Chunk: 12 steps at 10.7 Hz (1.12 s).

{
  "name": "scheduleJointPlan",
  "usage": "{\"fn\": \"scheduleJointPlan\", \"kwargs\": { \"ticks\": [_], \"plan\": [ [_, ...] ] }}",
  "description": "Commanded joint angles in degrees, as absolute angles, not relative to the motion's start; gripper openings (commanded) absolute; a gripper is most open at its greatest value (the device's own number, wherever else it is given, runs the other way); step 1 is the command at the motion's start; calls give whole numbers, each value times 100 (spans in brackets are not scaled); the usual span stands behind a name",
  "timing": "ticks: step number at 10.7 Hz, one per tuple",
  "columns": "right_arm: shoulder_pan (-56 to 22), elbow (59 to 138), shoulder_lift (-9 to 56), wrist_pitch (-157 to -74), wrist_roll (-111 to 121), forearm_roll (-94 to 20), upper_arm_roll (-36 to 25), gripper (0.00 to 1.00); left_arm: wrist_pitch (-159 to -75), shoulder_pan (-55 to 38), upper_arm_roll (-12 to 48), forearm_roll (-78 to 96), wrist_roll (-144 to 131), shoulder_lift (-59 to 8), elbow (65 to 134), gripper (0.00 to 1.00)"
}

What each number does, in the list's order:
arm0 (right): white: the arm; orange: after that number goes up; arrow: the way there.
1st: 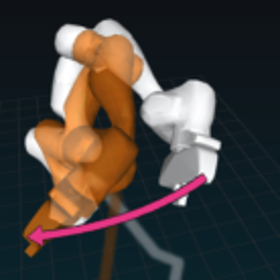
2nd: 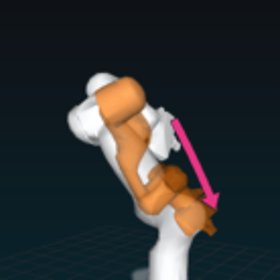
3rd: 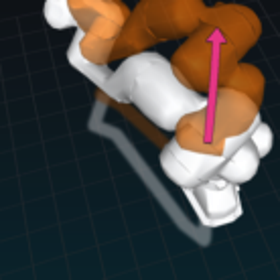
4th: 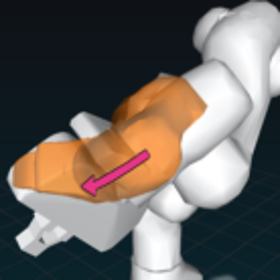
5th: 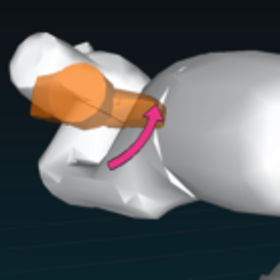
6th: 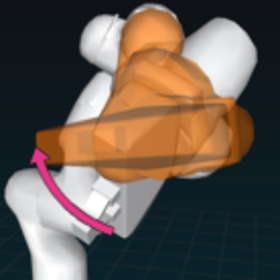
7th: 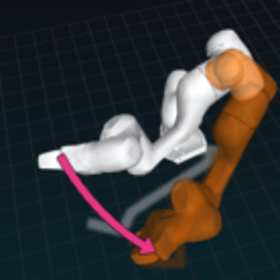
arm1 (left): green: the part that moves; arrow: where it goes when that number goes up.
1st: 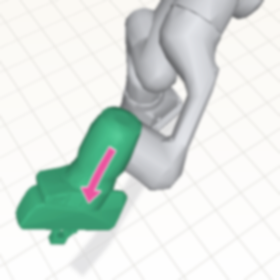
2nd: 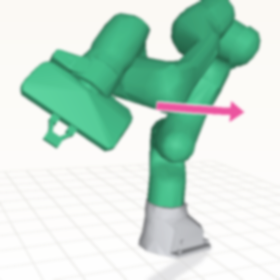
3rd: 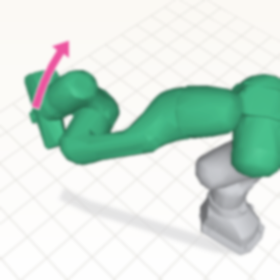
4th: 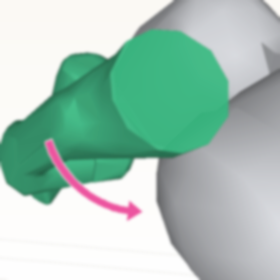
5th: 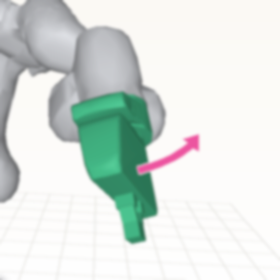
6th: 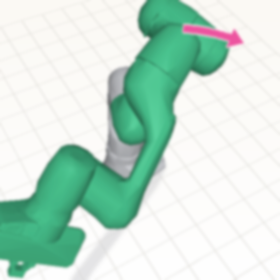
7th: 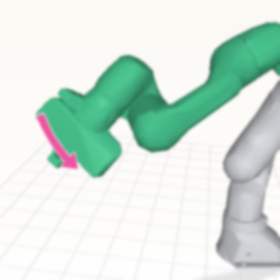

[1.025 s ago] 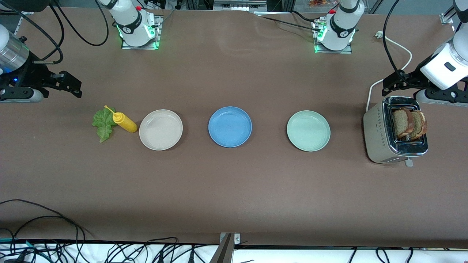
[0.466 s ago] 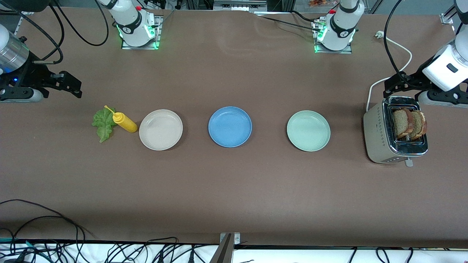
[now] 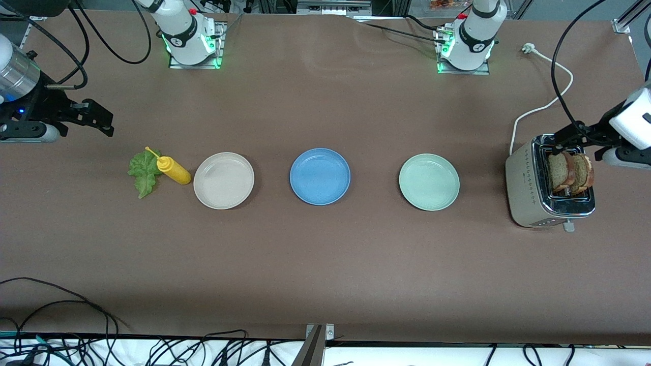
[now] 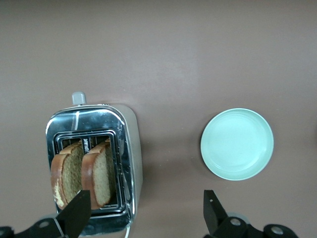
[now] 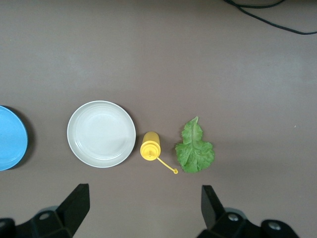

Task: Make sandwich in blue plate with both arms
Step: 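Lower the left gripper onto a bread slice in the toaster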

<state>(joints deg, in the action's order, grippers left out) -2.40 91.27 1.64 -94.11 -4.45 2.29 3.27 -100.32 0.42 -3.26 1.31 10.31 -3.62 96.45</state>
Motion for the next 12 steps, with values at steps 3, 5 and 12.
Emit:
{"fn": "scheduleJointPlan", "kwargs": {
  "ticks": [3, 5, 12],
  "plan": [
    [-229, 9009, 202, -9387, -492, 272, 343, 100, -10519, 53, -466, -156, 1213, -685, 9800, 100],
    [-229, 9009, 202, -9387, -492, 272, 343, 100, -10783, 114, -475, -185, 1413, -834, 9905, 100],
    [-229, 9009, 202, -9378, -492, 264, 343, 100, -11372, 334, -659, -185, 1907, -1011, 10361, 100]
  ]
}}
